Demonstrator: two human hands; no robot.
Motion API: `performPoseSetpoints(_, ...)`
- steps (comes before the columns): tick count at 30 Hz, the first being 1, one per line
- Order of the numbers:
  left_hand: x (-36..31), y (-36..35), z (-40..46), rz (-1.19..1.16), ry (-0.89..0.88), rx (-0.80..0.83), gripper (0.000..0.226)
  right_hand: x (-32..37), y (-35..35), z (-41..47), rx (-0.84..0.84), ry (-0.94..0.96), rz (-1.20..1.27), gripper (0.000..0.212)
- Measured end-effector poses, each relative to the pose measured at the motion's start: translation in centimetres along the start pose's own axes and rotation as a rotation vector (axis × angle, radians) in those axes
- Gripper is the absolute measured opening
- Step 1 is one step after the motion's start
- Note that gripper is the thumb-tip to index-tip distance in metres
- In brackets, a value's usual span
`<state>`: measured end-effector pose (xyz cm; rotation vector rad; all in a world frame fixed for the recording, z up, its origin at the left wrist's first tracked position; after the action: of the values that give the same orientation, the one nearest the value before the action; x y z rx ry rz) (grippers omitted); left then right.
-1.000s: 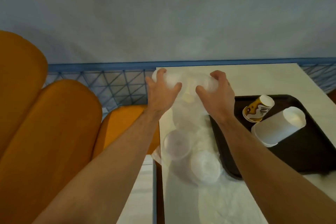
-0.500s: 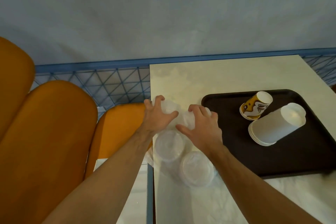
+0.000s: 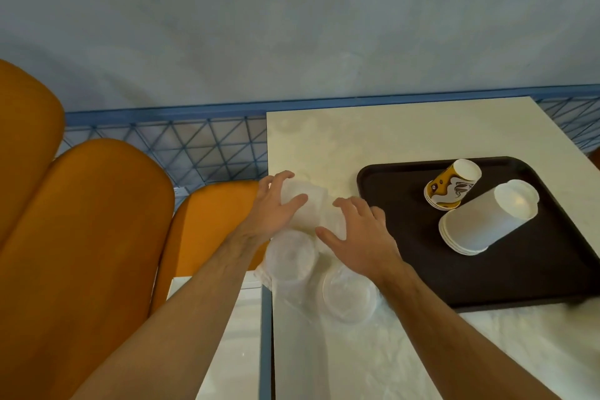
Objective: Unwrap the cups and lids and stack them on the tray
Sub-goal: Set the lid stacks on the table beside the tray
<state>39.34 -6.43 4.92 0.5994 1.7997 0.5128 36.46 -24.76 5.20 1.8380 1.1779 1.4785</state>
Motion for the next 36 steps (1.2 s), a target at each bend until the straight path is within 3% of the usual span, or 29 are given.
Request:
performPoseSetpoints(5, 2.1, -0.7, -5.1, -0.084, -0.014, -0.119, 0.058, -0.4, -0.9, -0.6, 0.061, 0.099, -0.012, 0.07)
performPoseSetpoints(9, 3.7, -4.3, -7.9, -0.084, 0.05, -0.071, 0.069, -0.7, -0.9, -0.7, 0.032, 0.079, 0.003, 0.074)
performPoseSetpoints(15, 3.4, -4.8, -7.8, -0.153, 0.043, -0.132, 0.066, -0.7, -0.2, -0.8, 0.02, 0.073, -0.018, 0.07)
performPoseSetpoints(20, 3.5, -4.3, -6.9, -0.041, 0.032, -0.134, 0.064, -0.6, 0.0, -1.5, 0.019, 0.048, -0.013, 0.074)
performPoseSetpoints(28, 2.0, -4.0, -9.5, 0.193, 0.016, -0.134, 0.052, -1.3, 1.5, -4.8, -0.131, 0.051, 0.111, 0.053)
performPoseSetpoints(36, -2.2, -5.4, -16.9, 0.19, -0.132, -0.055, 0.023, -2.4, 2.8, -11.0, -0.184, 0.038, 0.333, 0.032)
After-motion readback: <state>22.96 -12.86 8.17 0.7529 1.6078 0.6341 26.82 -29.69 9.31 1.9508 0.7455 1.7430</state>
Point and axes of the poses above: each hand's wrist, its own z-axis towards the middle knuckle, its own y-axis out of the back of the hand, x = y × z, the point moved 5 cm from there along z, towards the middle knuckle, and after that the axes turned 8 degrees about z, right-handed, at the moved point
